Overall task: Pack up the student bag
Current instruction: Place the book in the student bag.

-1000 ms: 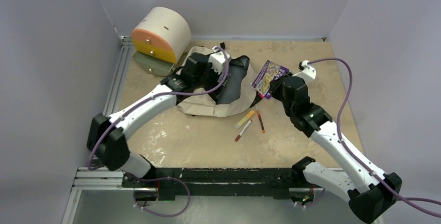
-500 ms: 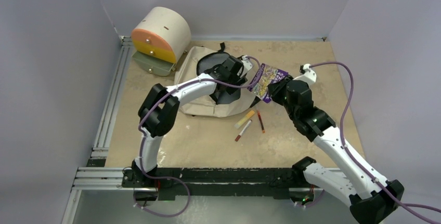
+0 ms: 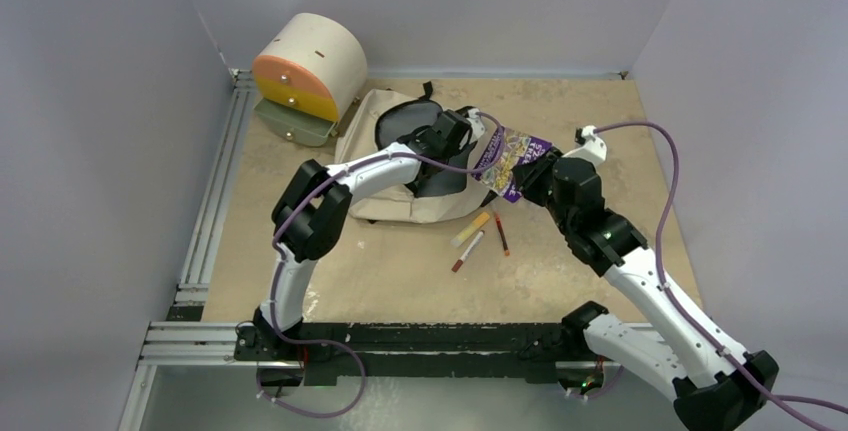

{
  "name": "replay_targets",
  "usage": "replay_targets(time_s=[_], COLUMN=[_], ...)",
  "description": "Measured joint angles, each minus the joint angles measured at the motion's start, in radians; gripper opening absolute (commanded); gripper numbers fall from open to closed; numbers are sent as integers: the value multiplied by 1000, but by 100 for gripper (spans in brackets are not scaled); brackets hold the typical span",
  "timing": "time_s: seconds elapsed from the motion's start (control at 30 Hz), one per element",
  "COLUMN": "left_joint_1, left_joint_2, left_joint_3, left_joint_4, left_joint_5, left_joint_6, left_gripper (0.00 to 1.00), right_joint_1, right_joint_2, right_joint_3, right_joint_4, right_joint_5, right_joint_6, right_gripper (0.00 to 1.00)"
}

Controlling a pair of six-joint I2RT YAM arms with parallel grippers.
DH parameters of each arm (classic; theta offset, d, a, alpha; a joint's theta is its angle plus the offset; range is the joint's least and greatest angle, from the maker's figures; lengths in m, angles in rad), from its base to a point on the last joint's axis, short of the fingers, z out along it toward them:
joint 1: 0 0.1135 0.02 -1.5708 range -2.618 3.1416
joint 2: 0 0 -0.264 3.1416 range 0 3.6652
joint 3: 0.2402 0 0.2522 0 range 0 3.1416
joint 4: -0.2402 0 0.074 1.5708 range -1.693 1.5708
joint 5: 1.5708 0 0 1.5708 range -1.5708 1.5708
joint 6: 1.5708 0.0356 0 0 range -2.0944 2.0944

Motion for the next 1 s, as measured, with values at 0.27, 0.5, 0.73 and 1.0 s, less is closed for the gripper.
replay_targets(time_s=[0.27,0.5,0.73,1.0], left_joint_1=[-3,9,56,58], left_joint_2=[-3,-91,-297,-356], left_joint_3=[-5,-50,-151,-230], left_joint_4=[16,23,66,136], left_joint_5=[-8,2,65,97], left_joint_6=[21,-21,-111,-156], left_gripper=[0,0,0,0], right_joint_1=[0,0,0,0], right_joint_2=[-21,-15,-11,125], right_joint_3=[-1,-1,-13,-11], right_joint_4=[30,45,116,240], right_joint_5=[-11,-47,-89,-171], right_joint_6=[13,61,111,167], right_gripper=[0,0,0,0])
